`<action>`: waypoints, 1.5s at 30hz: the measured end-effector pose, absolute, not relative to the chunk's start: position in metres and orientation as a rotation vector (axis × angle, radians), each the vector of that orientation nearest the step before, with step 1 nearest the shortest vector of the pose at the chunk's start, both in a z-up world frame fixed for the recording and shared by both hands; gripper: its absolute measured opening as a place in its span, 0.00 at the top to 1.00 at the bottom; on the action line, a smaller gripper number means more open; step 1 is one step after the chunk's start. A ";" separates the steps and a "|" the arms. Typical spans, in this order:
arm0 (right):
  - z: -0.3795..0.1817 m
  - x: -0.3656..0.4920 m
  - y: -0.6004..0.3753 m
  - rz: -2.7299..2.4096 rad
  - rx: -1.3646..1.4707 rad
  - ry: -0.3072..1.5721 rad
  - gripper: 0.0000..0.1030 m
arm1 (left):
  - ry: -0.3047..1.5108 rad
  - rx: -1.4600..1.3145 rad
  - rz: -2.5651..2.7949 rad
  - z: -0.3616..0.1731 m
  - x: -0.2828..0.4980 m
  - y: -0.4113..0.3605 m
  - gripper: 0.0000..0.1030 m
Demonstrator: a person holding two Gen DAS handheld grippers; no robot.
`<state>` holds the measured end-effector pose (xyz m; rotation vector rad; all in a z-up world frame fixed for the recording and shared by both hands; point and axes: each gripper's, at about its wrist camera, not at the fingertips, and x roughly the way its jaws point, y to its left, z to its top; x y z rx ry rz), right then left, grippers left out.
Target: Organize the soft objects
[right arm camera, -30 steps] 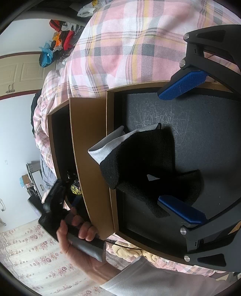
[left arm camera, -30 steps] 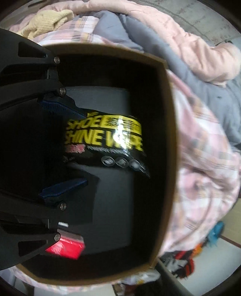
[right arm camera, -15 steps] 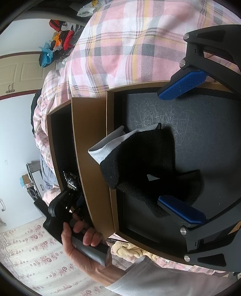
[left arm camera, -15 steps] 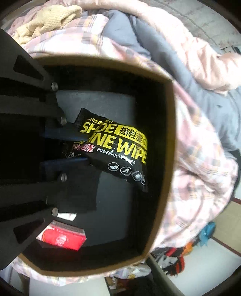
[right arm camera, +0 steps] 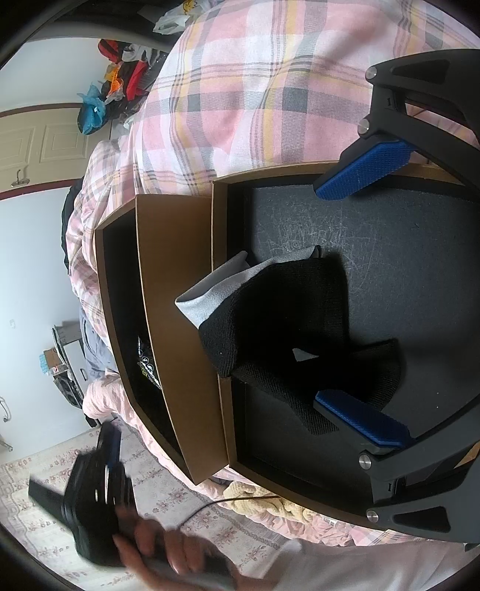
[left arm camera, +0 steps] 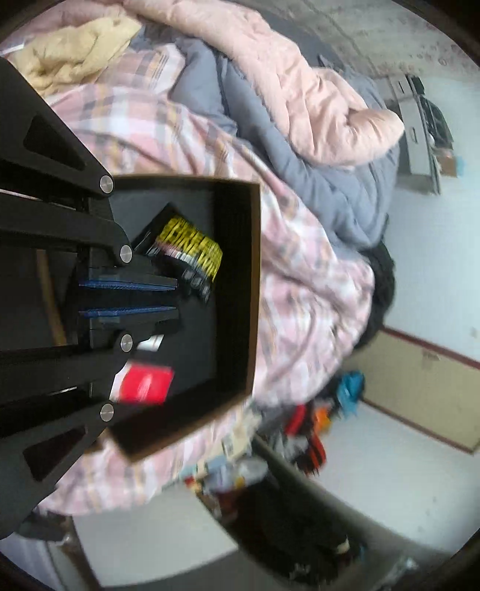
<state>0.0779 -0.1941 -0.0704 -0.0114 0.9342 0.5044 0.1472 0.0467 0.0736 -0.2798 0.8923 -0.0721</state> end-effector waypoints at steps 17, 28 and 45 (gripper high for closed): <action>-0.064 0.078 -0.201 0.549 0.037 0.949 0.01 | 0.908 -0.457 -0.254 -0.011 0.032 0.022 0.96; 0.024 0.112 -0.187 0.595 0.050 0.883 0.01 | 0.953 -0.480 -0.216 -0.035 0.037 0.017 0.96; -0.066 0.286 -0.052 0.373 -0.342 1.430 0.03 | 0.873 -0.642 -0.256 -0.020 0.028 0.051 0.61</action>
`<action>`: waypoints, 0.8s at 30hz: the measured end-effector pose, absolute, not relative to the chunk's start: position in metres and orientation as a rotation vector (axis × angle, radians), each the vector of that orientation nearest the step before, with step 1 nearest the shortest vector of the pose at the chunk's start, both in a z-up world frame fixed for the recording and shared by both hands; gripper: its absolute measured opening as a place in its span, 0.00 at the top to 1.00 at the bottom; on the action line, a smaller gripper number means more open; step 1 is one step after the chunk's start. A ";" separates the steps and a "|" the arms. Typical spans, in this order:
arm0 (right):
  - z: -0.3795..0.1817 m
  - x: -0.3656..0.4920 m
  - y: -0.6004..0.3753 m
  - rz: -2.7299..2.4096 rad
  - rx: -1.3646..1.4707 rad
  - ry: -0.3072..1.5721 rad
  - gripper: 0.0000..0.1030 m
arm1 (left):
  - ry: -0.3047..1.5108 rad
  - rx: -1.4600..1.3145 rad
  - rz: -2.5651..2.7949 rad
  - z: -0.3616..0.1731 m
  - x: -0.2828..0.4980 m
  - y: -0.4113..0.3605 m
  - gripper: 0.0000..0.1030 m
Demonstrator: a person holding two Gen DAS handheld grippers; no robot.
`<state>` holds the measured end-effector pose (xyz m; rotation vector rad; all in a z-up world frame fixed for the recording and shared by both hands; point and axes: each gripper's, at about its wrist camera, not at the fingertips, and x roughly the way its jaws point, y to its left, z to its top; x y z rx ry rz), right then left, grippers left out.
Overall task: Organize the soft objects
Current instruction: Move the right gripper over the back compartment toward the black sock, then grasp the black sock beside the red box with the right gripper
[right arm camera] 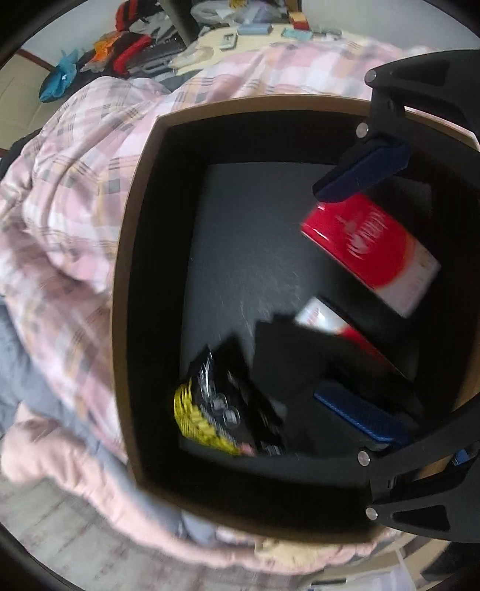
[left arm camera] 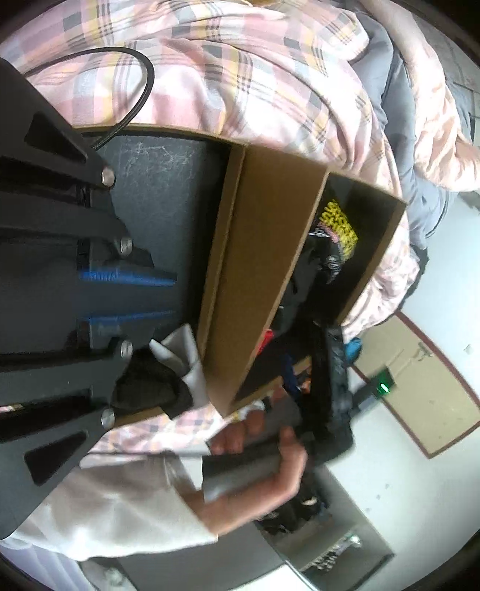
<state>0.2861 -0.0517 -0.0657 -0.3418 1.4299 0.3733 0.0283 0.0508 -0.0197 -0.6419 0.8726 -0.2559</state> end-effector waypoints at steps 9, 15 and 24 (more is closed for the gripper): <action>-0.105 0.291 -0.039 0.399 -0.358 1.548 0.31 | 0.757 -0.791 -0.305 -0.016 0.025 0.071 0.00; -0.098 0.269 -0.042 0.493 -0.301 1.530 0.77 | 0.717 -0.871 -0.310 -0.019 0.025 0.082 0.00; -0.058 0.254 -0.080 0.508 -0.162 1.399 0.96 | 0.707 -0.861 -0.288 -0.017 0.021 0.094 0.00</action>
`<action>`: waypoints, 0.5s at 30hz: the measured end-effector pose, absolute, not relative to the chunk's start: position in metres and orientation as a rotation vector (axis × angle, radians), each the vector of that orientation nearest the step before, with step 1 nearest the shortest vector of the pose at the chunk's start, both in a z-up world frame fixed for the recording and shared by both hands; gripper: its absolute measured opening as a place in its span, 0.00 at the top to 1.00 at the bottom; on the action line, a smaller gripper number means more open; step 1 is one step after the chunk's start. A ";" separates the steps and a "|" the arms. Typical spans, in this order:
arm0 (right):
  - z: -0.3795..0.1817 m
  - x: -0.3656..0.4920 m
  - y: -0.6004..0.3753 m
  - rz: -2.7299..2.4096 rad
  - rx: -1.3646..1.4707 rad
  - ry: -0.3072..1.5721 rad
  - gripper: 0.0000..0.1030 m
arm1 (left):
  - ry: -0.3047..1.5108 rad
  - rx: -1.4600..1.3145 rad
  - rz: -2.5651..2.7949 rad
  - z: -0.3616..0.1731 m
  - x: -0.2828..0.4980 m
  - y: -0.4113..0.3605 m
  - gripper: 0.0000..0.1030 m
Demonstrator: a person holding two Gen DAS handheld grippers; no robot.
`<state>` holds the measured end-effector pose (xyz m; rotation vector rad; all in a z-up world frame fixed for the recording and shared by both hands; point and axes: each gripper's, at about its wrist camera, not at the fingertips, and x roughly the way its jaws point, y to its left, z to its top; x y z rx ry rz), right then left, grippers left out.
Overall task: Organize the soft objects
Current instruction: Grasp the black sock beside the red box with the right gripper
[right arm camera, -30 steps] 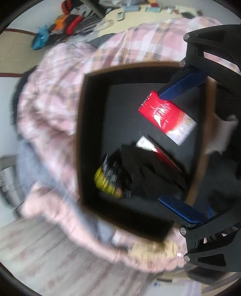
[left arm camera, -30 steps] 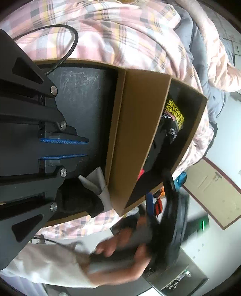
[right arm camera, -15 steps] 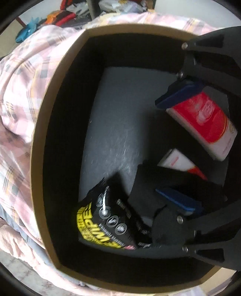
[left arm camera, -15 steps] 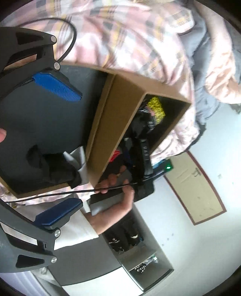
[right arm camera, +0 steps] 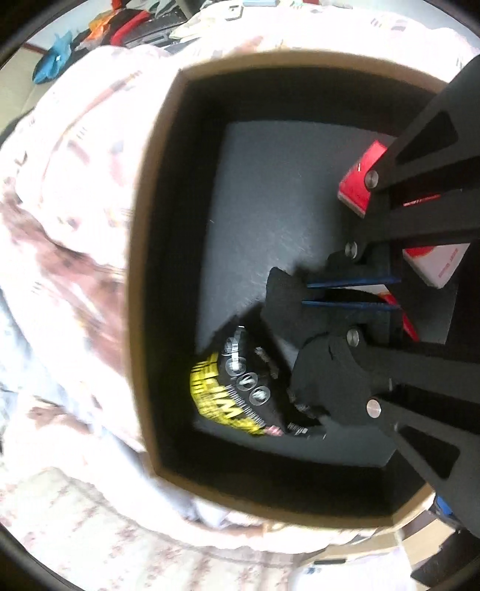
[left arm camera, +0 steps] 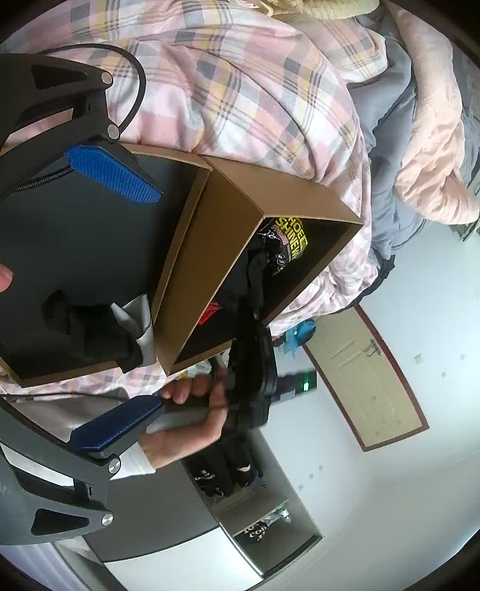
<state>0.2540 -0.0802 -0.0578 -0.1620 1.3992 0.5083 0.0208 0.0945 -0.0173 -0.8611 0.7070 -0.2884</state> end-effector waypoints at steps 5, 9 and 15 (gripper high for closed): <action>-0.027 0.242 -0.102 0.529 -0.102 1.340 0.97 | 0.716 -0.852 -0.291 -0.018 0.020 0.091 0.00; 0.013 0.257 -0.099 0.567 -0.041 1.275 0.97 | 0.717 -0.833 -0.282 -0.017 0.019 0.088 0.00; 0.035 0.271 -0.085 0.600 -0.049 1.201 0.97 | 0.722 -0.834 -0.267 -0.019 0.018 0.085 0.00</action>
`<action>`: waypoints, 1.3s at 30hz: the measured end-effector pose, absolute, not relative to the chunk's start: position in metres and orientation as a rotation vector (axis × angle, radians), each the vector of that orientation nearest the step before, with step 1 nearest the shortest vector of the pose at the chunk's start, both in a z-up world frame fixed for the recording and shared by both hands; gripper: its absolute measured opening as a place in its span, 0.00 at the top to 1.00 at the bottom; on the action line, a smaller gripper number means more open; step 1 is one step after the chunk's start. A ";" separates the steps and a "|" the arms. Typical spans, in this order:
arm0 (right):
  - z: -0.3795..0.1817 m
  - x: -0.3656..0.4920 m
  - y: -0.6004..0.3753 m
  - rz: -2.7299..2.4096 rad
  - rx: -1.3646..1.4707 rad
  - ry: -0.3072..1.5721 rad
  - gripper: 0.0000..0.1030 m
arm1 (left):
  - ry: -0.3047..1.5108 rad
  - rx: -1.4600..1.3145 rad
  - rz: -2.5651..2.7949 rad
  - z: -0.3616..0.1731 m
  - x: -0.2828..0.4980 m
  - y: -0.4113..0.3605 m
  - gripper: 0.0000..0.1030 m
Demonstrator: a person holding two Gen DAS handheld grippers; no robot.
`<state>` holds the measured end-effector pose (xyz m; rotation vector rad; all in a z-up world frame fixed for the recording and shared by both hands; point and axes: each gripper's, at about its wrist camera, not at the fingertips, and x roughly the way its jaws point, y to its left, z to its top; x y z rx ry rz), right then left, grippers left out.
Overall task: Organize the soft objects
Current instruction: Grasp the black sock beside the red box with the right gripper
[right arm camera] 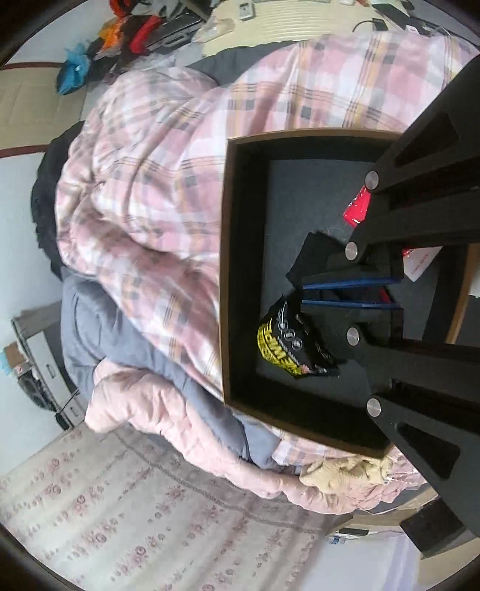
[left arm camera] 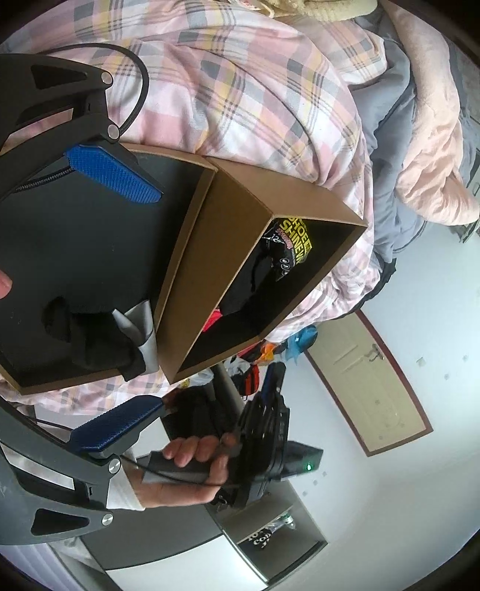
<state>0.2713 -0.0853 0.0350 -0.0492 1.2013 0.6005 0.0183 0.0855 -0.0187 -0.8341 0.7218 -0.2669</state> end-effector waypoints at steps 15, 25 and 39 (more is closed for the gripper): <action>-0.083 0.284 -0.041 0.443 -0.240 1.522 0.16 | 0.723 -0.790 -0.263 -0.012 0.015 0.073 0.00; -0.115 0.299 -0.029 0.439 -0.261 1.604 0.15 | 0.735 -0.794 -0.263 -0.014 0.018 0.072 0.00; -0.135 0.285 0.004 0.422 -0.389 1.580 0.41 | 0.737 -0.810 -0.260 -0.017 0.018 0.075 0.00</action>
